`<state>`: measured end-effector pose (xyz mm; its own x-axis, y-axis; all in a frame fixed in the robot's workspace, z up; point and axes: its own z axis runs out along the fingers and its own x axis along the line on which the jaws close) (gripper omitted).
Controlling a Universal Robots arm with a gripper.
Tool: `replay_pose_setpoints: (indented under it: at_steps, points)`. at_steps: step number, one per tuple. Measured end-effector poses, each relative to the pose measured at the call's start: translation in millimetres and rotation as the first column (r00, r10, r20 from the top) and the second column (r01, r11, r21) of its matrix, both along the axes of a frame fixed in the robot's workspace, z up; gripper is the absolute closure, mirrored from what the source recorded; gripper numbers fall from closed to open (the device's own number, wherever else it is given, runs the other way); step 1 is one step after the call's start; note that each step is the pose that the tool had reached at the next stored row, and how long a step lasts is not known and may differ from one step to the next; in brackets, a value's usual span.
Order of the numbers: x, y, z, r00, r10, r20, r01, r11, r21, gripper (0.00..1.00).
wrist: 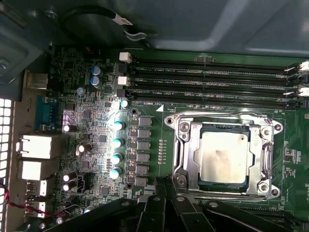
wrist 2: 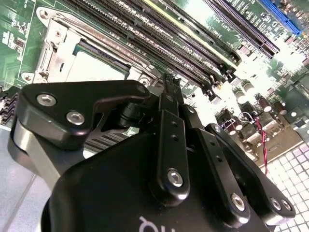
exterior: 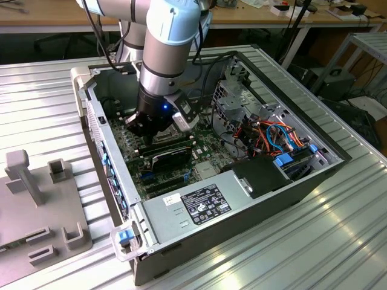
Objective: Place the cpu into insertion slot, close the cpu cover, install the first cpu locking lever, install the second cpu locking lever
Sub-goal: 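Install the second cpu locking lever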
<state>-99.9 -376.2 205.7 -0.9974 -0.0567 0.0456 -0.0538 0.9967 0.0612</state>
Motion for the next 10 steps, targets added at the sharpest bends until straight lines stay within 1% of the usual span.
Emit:
replay_pose_setpoints:
  at_steps: [6, 10]
  points:
    - [0.0, 0.2, -5.3, 1.0000, 0.000, -0.0002, 0.000, 1.0000, 0.0039, 0.89]
    - [0.0, -0.9, -6.0, 1.0000, 0.000, -0.0001, 0.000, 1.0000, 0.0050, 0.89]
